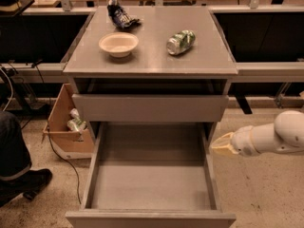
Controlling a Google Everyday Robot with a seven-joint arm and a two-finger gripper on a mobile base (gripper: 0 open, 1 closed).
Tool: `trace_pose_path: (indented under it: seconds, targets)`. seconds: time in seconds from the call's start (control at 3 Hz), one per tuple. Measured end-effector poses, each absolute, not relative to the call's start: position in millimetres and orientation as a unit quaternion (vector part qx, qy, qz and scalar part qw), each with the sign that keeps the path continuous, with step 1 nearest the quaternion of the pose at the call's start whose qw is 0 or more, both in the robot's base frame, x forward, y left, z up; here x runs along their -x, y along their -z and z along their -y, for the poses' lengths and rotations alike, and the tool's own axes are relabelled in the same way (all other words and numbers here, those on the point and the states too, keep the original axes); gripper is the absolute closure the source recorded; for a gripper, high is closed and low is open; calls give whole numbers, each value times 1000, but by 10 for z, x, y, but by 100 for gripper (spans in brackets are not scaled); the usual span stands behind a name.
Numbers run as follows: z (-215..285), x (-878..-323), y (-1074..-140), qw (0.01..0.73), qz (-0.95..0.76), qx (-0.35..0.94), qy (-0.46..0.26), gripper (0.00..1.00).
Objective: Open middle drawer
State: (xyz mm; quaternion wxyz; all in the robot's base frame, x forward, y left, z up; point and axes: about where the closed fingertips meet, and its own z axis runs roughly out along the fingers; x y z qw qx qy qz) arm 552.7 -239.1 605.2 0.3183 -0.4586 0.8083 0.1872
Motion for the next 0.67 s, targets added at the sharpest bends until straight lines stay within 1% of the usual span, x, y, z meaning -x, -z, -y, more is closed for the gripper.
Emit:
trace_pose_path:
  seconds: [0.33, 0.67]
  targets:
    - [2759, -5485, -6340, 333, -813, 446, -169, 100]
    - [2772, -5486, -6350, 334, -813, 446, -169, 100]
